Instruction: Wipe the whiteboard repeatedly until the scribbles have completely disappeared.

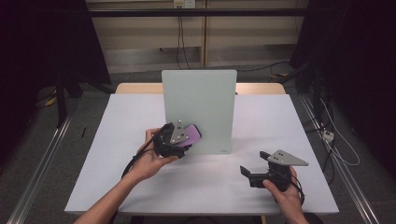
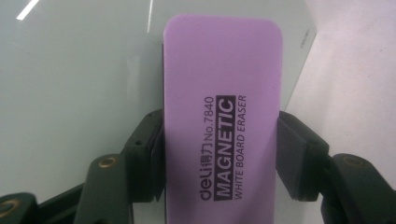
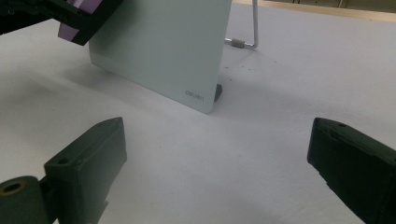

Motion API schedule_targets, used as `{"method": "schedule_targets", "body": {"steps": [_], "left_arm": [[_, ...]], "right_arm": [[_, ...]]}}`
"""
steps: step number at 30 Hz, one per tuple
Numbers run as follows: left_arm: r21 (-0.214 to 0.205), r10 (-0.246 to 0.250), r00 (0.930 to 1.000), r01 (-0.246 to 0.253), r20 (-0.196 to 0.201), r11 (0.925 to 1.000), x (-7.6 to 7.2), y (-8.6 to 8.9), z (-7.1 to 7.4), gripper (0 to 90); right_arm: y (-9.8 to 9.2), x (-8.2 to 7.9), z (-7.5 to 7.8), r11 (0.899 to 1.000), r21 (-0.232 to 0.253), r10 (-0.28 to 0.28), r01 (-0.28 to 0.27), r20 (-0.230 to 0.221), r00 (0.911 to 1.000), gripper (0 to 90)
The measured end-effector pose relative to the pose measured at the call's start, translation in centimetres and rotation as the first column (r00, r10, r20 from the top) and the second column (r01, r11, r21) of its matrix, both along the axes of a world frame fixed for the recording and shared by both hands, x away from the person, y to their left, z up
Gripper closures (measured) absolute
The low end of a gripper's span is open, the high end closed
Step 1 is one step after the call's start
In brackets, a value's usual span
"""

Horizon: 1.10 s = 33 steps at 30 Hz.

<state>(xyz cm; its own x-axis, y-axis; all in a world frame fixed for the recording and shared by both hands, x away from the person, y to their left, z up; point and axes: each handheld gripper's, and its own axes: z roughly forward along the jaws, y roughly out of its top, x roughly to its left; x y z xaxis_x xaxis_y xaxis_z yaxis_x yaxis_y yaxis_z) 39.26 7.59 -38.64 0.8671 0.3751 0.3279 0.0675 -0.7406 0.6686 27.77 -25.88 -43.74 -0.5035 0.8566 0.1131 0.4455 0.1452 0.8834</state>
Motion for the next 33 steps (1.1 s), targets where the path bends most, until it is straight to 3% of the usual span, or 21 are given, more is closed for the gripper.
{"method": "schedule_targets", "body": {"steps": [7,13,14,16,20,23,25,33], "left_arm": [[-0.079,0.043,0.9986,-0.041,0.030,0.9960,1.4,1.5,3.2,40.9],[-0.155,0.090,0.9942,-0.080,0.058,0.9847,2.5,2.4,6.0,40.9],[-0.150,0.091,0.9940,-0.081,0.060,0.9853,2.6,2.3,6.1,40.9],[-0.121,0.088,0.9918,-0.076,0.093,0.9897,2.3,2.0,5.8,40.9],[-0.075,0.062,0.9929,-0.055,0.101,0.9956,1.6,1.3,4.4,40.9],[-0.056,0.043,0.9952,-0.038,0.088,0.9977,1.1,0.7,3.2,40.8],[-0.015,0.017,0.9968,-0.015,0.079,0.9998,0.7,0.1,2.2,40.9],[0.053,-0.035,0.9991,0.034,0.025,0.9980,-0.3,-1.2,-0.6,40.9]], "right_arm": [[0.0,0.0,0.0,1.000,-0.004,0.002,-0.002,0.000,1.0000,4.5],[0.0,0.0,0.0,1.000,-0.004,0.002,-0.002,-0.002,1.0000,4.5],[0.0,0.0,0.0,1.000,-0.003,0.001,-0.001,-0.004,1.0000,4.5],[0.0,0.0,0.0,1.000,-0.003,0.002,-0.002,-0.003,1.0000,4.5],[0.0,0.0,0.0,1.000,-0.004,0.003,-0.003,-0.003,1.0000,4.5],[0.0,0.0,0.0,1.000,-0.004,0.003,-0.003,-0.001,1.0000,4.5],[0.0,0.1,0.0,1.000,-0.003,0.002,-0.002,-0.003,1.0000,4.5],[0.0,0.1,0.0,1.000,-0.002,0.003,-0.003,-0.004,1.0000,4.5]]}}
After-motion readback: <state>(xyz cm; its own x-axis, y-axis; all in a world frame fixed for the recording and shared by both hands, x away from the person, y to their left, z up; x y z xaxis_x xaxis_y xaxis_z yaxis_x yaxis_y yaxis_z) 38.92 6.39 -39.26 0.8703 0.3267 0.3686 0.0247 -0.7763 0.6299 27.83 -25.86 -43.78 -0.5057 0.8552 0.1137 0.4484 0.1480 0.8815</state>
